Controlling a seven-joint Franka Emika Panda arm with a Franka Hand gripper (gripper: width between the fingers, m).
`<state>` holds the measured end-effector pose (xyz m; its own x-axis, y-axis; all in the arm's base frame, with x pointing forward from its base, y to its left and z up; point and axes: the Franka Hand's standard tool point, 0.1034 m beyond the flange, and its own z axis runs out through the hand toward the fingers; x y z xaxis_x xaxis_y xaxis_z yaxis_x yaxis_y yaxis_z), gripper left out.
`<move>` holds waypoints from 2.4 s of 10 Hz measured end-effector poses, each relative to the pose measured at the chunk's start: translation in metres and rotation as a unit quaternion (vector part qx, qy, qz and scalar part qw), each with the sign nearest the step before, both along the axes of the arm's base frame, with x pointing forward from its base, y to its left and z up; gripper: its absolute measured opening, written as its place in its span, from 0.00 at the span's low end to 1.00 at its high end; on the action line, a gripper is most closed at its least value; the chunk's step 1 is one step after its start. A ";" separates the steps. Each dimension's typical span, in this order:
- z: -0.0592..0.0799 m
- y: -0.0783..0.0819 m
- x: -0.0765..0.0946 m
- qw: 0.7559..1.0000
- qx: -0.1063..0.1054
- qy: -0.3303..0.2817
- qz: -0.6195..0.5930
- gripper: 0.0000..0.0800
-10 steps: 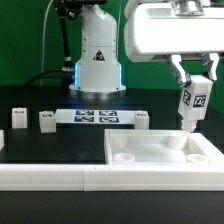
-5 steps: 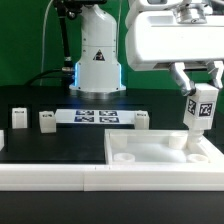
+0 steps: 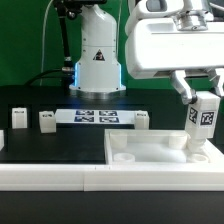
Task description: Assemble one leg
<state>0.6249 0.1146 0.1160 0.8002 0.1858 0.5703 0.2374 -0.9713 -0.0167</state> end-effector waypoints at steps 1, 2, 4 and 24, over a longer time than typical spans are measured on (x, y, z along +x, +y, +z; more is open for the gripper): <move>-0.003 0.000 -0.001 1.000 0.000 0.002 0.000 0.37; -0.007 0.001 -0.002 1.000 0.000 0.003 0.000 0.37; -0.013 0.003 -0.004 1.000 0.001 0.000 0.001 0.37; -0.013 0.003 -0.019 1.000 -0.004 0.023 0.006 0.81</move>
Offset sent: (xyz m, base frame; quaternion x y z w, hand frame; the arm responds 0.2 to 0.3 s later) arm -0.0058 0.0004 -0.0130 -0.0126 0.0150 0.0067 0.9998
